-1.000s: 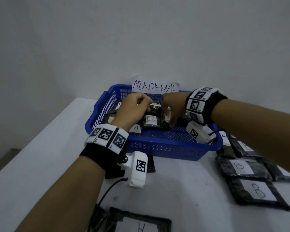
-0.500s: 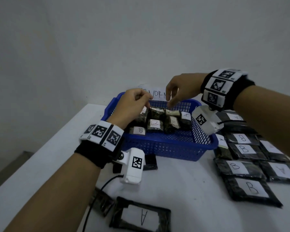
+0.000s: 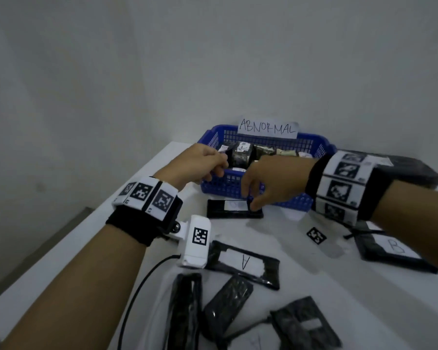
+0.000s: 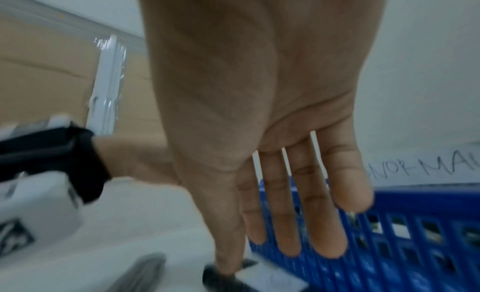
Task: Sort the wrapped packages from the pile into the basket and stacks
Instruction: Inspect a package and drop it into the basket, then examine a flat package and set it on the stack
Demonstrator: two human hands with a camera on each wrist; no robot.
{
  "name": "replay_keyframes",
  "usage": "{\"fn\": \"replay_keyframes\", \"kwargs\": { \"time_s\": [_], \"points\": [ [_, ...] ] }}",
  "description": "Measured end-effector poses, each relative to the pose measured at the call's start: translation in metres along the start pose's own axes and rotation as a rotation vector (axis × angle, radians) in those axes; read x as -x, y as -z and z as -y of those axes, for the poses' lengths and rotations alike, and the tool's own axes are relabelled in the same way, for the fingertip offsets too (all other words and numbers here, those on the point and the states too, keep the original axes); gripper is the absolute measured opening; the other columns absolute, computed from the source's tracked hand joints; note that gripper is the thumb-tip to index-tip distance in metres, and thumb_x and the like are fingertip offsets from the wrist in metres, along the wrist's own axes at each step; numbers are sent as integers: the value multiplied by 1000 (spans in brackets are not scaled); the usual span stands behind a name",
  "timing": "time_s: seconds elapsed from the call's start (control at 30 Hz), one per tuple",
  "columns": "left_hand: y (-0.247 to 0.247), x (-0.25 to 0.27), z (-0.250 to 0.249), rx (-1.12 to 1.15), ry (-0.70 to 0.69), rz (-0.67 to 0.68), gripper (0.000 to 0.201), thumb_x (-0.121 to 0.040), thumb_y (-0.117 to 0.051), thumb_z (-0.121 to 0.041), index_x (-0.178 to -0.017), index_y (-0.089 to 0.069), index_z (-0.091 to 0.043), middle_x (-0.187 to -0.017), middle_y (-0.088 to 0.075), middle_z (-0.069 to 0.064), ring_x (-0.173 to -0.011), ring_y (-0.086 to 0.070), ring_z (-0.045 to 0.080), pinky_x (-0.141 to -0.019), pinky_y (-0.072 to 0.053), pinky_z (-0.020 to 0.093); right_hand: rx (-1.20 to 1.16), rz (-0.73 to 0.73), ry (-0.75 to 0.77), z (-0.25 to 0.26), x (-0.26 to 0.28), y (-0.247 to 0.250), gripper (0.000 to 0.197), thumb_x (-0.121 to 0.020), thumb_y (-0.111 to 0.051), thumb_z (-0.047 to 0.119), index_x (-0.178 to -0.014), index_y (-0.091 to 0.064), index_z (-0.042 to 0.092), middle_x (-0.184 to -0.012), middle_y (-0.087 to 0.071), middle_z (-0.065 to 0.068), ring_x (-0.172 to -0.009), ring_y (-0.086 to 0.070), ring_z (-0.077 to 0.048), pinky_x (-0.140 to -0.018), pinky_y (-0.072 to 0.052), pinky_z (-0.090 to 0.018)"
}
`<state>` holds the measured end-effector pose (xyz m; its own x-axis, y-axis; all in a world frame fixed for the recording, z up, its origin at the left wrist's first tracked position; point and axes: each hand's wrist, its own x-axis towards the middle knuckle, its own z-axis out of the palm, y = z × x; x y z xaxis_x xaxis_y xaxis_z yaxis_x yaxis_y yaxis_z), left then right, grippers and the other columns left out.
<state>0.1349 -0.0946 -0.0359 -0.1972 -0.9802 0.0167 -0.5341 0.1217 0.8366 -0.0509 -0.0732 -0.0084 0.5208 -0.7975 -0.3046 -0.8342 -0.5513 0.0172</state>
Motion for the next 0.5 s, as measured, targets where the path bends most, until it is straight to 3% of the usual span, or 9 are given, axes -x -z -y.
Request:
{"fn": "replay_keyframes", "kwargs": {
  "time_s": [0.07, 0.13, 0.27, 0.33, 0.5],
  "points": [
    [0, 9, 6, -53, 70, 57, 29, -103, -50, -34, -87, -68, -19, -78, -70, -4, -67, -56, 12, -61, -43, 25, 132, 52, -10, 11, -8, -20, 45, -94, -68, 42, -133, -59, 23, -125, -64, 3, -103, -57, -16, -87, -47, -28],
    [-1, 15, 10, -105, 123, 121, 30, -103, -48, -36, -91, -69, -18, -84, -72, -3, -72, -60, 13, -65, -46, 25, 243, 81, -39, 17, -17, -35, 46, -97, -64, 41, -137, -52, 21, -131, -57, -1, -111, -54, -22, -83, -42, -31],
    [-3, 20, 17, -145, 180, 173, 31, -105, -45, -36, -97, -68, -17, -94, -72, 0, -77, -63, 14, -68, -49, 25, 263, -9, -42, 20, -31, -52, 23, -98, -62, 33, -113, -51, 20, -118, -57, -6, -92, -51, -24, -73, -43, -35],
    [-3, 20, 21, -167, 195, 168, 30, -105, -45, -36, -99, -66, -15, -98, -71, 2, -78, -64, 14, -68, -50, 25, 209, -67, -16, 20, -34, -60, 16, -96, -63, 29, -100, -48, 23, -113, -59, -4, -90, -54, -25, -72, -46, -37],
    [-2, 21, 32, -208, 229, 129, 33, -101, -53, -40, -115, -60, -12, -109, -65, 6, -87, -65, 18, -75, -56, 27, 77, -235, -23, 19, -25, -68, 27, -87, -68, 36, -101, -47, 26, -98, -58, 2, -82, -54, -22, -58, -35, -32]
  ]
}}
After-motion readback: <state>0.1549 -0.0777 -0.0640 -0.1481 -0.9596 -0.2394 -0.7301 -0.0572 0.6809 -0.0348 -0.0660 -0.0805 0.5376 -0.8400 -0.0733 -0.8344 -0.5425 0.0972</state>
